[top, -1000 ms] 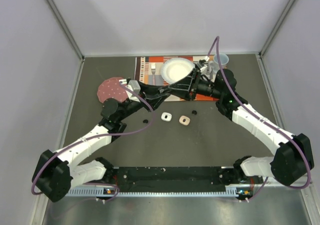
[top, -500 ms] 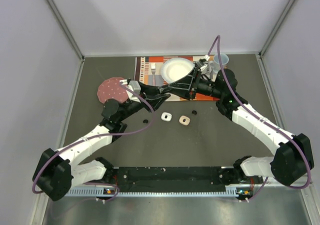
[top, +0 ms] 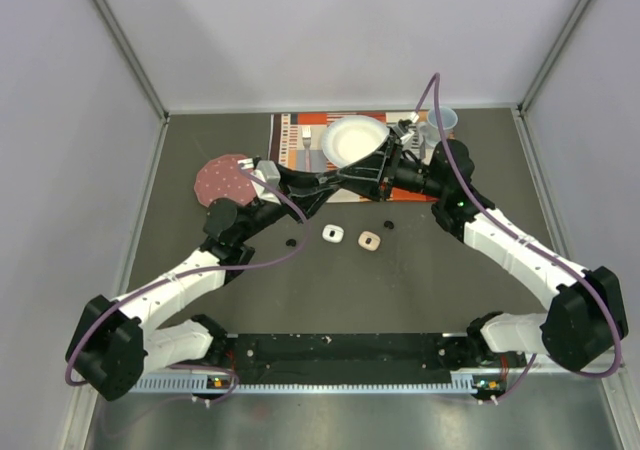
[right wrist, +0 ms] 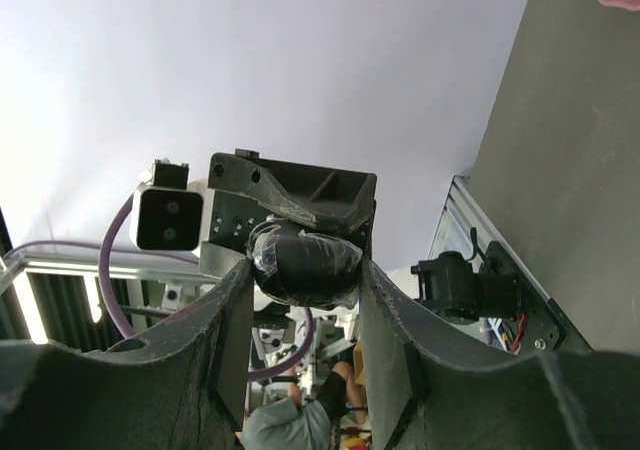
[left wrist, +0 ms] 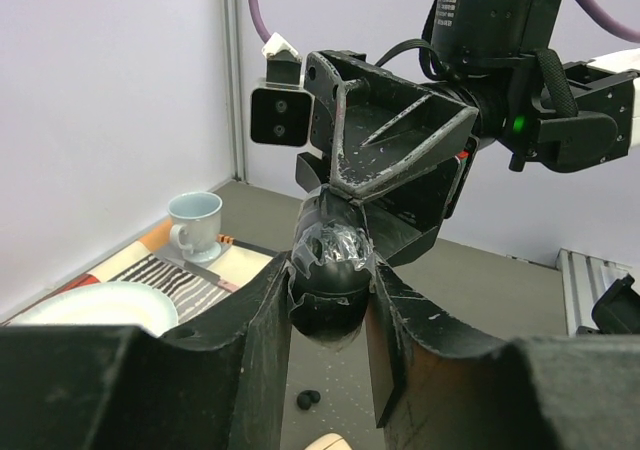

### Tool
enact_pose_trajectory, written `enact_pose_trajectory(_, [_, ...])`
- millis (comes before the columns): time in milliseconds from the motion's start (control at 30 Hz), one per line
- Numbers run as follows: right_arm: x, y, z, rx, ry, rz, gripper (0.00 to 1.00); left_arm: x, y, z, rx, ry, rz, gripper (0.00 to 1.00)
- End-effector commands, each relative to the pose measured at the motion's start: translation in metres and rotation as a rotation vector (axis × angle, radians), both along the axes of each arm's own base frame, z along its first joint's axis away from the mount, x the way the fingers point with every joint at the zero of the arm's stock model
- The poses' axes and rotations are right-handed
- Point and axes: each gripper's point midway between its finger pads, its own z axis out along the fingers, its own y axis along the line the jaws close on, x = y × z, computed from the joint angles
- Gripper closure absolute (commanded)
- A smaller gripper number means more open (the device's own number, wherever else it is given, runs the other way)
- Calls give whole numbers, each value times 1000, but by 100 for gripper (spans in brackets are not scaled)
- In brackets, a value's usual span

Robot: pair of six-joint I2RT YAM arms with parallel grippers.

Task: Insert the wireless bluetooth earbuds into the charging case
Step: Pass from the right arm to the left

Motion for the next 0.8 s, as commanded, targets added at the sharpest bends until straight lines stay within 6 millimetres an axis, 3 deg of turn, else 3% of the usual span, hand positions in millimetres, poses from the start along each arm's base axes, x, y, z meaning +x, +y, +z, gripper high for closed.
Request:
enact_pose_trajectory(0, [-2, 0, 12, 42, -49, 13, 100, -2, 0, 18, -44, -46, -4, 57])
enact_pose_trajectory(200, [-1, 1, 13, 51, -47, 20, 100, -1, -1, 16, -40, -38, -6, 54])
enact_pose_trajectory(400, [-1, 2, 12, 58, -43, 27, 100, -1, -2, 16, -41, -38, -8, 60])
enact_pose_trajectory(667, [-2, 2, 11, 51, -45, 33, 99, -1, -3, 19, -40, -48, -13, 87])
enact_pose_trajectory(733, [-3, 3, 10, 44, -51, 39, 92, -1, -3, 21, -42, -53, -12, 90])
enact_pose_trajectory(767, [-3, 2, 8, 36, -59, 39, 83, -2, -4, 20, -41, -54, -17, 94])
